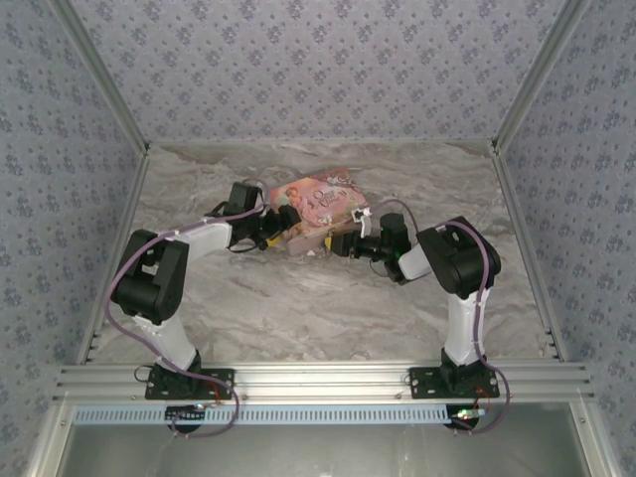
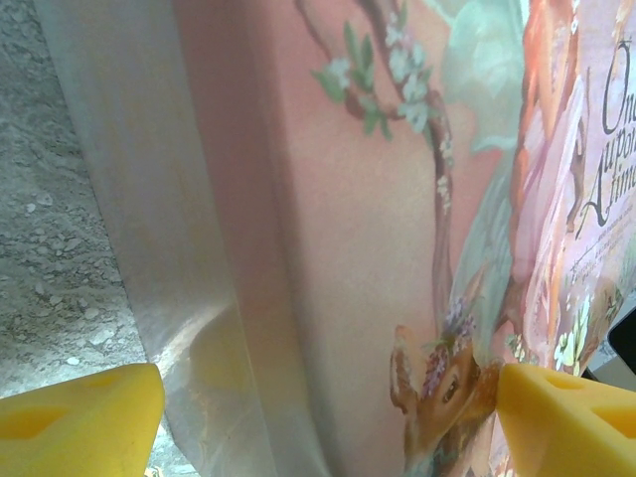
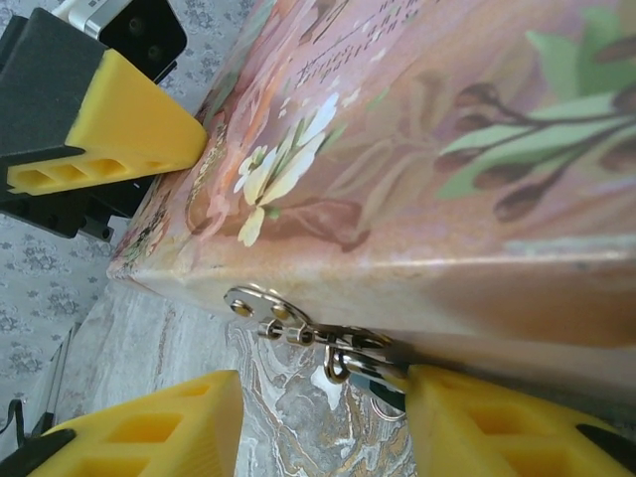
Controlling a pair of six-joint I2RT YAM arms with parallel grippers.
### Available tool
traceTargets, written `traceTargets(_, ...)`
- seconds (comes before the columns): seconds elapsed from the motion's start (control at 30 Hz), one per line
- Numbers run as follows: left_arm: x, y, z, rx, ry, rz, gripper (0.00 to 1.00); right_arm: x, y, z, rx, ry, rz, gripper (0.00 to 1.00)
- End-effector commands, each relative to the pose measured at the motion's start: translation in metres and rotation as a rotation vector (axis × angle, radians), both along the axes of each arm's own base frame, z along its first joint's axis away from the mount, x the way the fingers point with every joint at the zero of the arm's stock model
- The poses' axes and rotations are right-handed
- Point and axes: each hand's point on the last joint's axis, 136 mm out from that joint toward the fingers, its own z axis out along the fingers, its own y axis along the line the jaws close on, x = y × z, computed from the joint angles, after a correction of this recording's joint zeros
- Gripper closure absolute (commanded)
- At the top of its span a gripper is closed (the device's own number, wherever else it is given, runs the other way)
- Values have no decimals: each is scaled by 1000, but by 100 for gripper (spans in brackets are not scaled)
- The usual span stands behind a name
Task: Unlock the padlock with the key
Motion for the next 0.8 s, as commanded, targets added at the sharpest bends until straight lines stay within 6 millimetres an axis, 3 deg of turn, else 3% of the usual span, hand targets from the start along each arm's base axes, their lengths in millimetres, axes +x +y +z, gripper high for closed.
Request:
traceTargets(0.0,-20,11,-34,82,108,19,14,0,5,10,22,-59,37,58)
traceTargets(0.5,-21,13,-33,86,105,32,14,5,-11,2,-2,-25,-26,100)
traceTargets(0.77,-29,20,-36,102,110,60,14,20,-34,11,65,49,-199,100)
